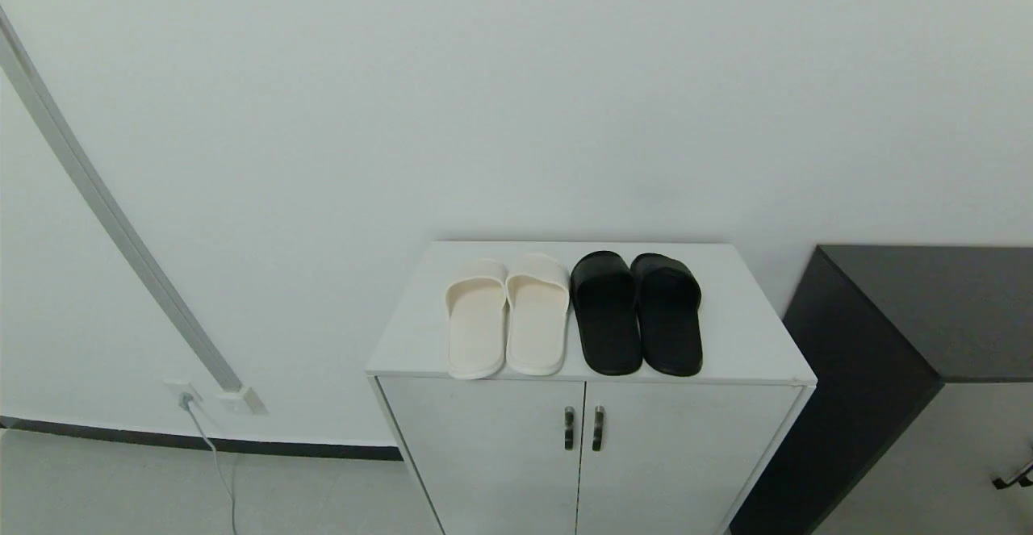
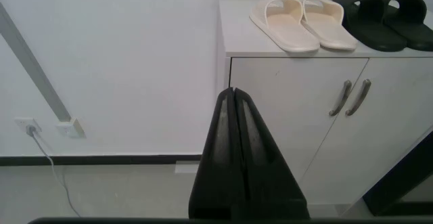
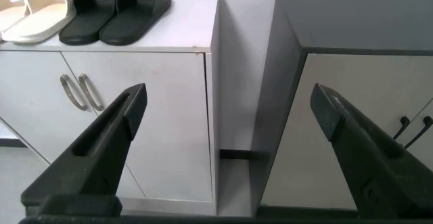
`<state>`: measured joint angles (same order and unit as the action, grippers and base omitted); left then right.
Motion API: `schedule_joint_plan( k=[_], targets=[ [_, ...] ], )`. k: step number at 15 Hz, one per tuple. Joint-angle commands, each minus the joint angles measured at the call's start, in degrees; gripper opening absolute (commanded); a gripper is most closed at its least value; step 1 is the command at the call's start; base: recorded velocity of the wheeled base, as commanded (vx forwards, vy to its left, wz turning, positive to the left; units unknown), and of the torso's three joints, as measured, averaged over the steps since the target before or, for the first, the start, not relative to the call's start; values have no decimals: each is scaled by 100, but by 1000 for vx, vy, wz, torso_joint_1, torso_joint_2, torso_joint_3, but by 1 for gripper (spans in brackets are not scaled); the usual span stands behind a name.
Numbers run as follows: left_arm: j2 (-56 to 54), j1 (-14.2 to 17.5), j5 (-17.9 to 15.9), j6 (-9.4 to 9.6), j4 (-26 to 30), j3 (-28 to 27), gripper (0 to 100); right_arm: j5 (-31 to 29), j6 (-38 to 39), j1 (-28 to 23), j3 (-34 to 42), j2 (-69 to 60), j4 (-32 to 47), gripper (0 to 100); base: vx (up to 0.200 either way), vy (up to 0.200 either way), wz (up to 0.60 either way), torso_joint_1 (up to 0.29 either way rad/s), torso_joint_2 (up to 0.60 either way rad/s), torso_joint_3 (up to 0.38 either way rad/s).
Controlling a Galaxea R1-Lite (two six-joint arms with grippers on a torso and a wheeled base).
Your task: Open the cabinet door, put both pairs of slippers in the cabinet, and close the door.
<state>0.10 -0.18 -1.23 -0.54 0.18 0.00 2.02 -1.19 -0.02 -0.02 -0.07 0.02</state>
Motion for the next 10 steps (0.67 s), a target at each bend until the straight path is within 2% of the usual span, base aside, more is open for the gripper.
schedule_joint_plan(
  k=[1, 4, 5, 6, 7, 10],
  targets=[
    [-1, 1, -9, 1, -1, -9, 0, 17, -30, 2, -6, 7, 6, 100, 0, 0, 0, 0, 0, 0],
    [-1, 1, -9, 1, -1, 0, 0, 0, 58, -6, 2, 7, -20, 100, 0, 0, 0, 0, 0, 0],
    [-1, 1, -9, 1, -1, -9, 0, -27, 269, 2, -182, 7, -407, 100, 0, 0, 0, 0, 0, 0],
    [-1, 1, -9, 1, -1, -9, 0, -44, 524, 20, -718, 183, -670, 100, 0, 0, 0, 0, 0, 0],
    [-1, 1, -9, 10, -1, 0, 0, 61, 427, 20, -920, 623, -407, 100, 0, 0, 0, 0, 0, 0],
    [-1, 1, -9, 10, -1, 0, 0, 1054, 84, 29, -1360, 1730, 208, 100, 0, 0, 0, 0, 0, 0]
  ],
)
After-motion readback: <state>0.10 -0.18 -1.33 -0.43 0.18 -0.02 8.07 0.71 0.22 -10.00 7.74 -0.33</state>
